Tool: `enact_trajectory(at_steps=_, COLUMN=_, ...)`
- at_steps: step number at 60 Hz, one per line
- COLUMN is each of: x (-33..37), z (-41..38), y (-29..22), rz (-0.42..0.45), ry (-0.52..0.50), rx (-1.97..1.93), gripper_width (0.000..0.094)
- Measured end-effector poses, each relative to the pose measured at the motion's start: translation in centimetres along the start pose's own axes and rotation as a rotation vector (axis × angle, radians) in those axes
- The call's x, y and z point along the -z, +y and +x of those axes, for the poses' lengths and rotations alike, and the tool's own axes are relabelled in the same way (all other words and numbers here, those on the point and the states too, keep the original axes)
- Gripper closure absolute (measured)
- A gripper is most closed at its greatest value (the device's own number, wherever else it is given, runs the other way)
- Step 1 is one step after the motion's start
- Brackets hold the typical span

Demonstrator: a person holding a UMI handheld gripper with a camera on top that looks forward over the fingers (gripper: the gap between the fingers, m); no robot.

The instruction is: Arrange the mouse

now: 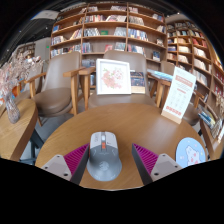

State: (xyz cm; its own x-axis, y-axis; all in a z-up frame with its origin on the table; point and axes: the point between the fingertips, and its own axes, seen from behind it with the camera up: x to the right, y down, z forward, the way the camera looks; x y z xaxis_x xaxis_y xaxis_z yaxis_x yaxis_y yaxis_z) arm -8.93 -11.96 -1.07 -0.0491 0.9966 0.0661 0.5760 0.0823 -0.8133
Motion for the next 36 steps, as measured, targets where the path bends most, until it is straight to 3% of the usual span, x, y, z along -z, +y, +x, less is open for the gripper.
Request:
enact_trajectory(at_steps=8, x=-0.5, z=0.0, y=-0.4, rz=0.008, ry=0.004, rx=0.002, gripper_width=0.0096)
enact_trajectory(at_steps=12, x=-0.7, z=-0.3, y=-0.4, rz=0.001, ry=-0.006, rx=-0.011, gripper_width=0.0145)
enact_trajectory(at_steps=15, x=-0.7, z=-1.0, y=-0.3, rz=-0.004, ry=-0.024, rx=-0.02, gripper_width=0.0234)
enact_trajectory(at_steps=18, x=-0.7, z=-1.8, y=-0.1, rz=-0.012, ry=-0.056, rx=-0.022, gripper_width=0.045)
enact_trajectory(at_steps=27, x=0.1, z=-1.0, y=-0.6, rz=-0.012, ry=-0.005, rx=0.017, gripper_width=0.05)
enact_trajectory(at_steps=36, x=4.1, z=0.0, y=-4.1, rz=0.039, ry=-0.044, rx=-0.011, gripper_width=0.0501)
